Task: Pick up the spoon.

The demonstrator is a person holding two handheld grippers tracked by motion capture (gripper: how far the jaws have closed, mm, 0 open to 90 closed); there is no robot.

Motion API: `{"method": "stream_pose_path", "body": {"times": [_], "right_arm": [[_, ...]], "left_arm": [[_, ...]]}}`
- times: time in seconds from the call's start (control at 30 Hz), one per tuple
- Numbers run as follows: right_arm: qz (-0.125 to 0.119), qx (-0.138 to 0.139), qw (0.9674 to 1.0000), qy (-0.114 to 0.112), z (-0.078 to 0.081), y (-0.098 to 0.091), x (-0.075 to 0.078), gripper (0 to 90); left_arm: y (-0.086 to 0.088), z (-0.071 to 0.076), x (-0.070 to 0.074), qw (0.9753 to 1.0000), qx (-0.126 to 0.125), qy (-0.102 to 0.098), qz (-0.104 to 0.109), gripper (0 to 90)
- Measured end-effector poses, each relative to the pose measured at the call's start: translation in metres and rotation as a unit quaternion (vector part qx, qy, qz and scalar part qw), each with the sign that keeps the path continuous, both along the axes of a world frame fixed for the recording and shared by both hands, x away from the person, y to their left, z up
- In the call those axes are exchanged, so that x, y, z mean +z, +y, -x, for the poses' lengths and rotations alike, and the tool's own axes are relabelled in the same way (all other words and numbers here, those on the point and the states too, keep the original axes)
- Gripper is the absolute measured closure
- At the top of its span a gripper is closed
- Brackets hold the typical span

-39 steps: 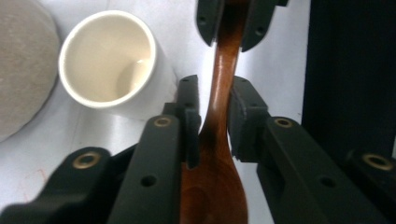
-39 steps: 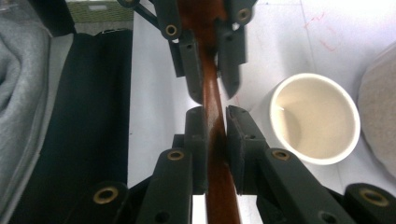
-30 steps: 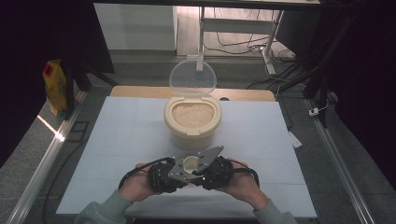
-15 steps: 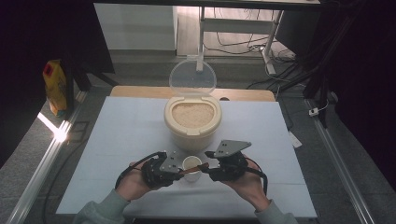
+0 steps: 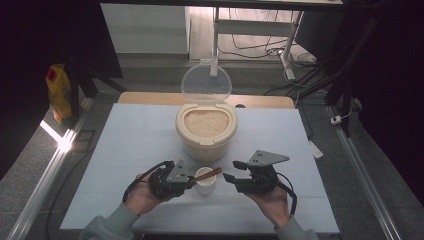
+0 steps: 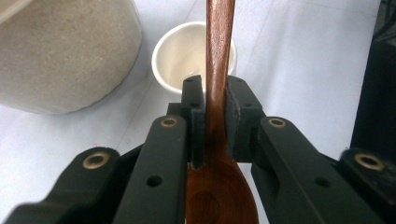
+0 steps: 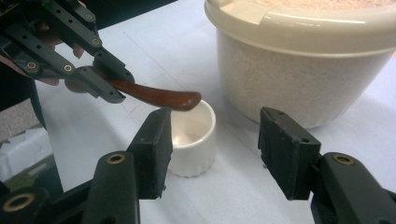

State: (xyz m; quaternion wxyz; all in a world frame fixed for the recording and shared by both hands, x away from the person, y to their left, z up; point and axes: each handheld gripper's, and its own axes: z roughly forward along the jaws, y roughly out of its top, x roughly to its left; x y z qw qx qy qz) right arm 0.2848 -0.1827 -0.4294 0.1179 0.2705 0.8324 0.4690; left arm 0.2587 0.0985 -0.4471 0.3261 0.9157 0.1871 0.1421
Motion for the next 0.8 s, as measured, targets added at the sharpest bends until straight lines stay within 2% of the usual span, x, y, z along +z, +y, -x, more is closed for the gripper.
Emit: {"method": "stream_pose_path", "body": {"times": [0.17, 0.6, 0.8], "right_arm": [[-0.009, -0.006, 0.9999, 0.009, 0.001, 0.0, -0.005, 43.7], [-0.025, -0.004, 0.9996, 0.011, 0.002, 0.01, -0.011, 42.3], [-0.046, -0.002, 0.9987, 0.021, 0.002, 0.016, -0.013, 42.2]], "left_arm": [[0.0, 0.001, 0.001, 0.9999, 0.005, -0.004, 0.009, 78.3], [-0.006, 0.003, -0.001, 0.9995, 0.01, -0.019, 0.021, 78.2], [-0.009, 0.004, -0.001, 0.9993, 0.013, -0.027, 0.024, 78.2]]}}
